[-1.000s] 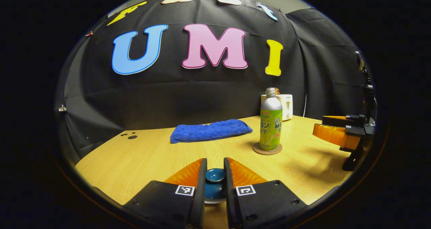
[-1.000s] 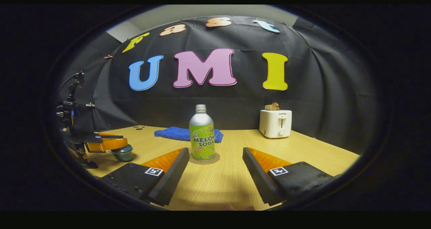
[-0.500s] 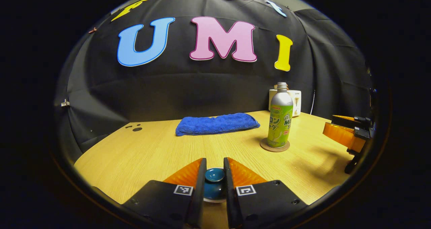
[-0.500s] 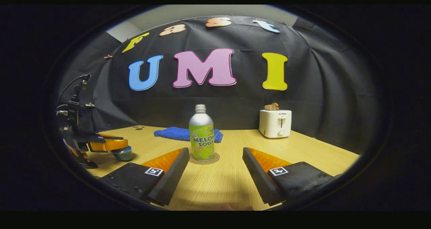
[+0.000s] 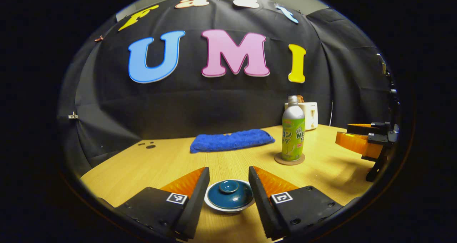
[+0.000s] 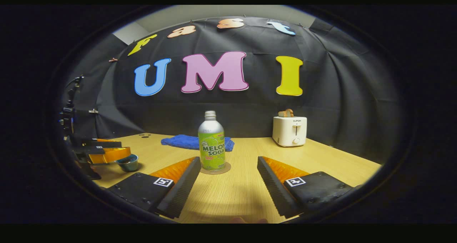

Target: Open the teacup lid with one hand, grasp the water bottle and pour water into the teacup with the other hand; after pouring, place the water bottle on the coaster and then close the teacup lid.

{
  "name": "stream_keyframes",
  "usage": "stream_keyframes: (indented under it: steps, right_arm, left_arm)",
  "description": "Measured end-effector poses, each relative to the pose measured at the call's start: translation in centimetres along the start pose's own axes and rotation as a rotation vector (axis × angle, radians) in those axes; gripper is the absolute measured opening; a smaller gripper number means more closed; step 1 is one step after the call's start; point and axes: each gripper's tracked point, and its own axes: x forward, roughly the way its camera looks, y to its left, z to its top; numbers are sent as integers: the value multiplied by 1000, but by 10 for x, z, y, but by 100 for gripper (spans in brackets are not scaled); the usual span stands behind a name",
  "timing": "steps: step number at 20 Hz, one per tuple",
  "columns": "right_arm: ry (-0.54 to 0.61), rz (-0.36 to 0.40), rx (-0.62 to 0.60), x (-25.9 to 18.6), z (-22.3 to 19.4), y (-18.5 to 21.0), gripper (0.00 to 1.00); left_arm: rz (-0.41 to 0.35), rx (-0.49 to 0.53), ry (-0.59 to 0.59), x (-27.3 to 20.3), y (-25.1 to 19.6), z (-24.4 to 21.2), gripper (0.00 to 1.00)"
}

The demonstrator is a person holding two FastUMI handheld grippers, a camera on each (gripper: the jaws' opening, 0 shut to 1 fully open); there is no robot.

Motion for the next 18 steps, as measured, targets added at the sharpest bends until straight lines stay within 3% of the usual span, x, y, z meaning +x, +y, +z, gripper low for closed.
stream_keyframes:
  steps: [3, 6, 11, 18]
  right_arm:
    - [-1, -13, 0, -3, 0, 3, 98]
    - [0, -8, -1, -5, 0, 16, 98]
    - [2, 57, -1, -10, -1, 50, 98]
    - [1, 43, -2, -8, -1, 50, 98]
  left_arm:
    - [-13, -41, -45, -14, -7, 5, 80]
    - [15, -73, -42, -15, -4, 1, 96]
    - [23, -75, -42, -15, -20, 4, 97]
    - [37, -76, -42, -16, -19, 4, 97]
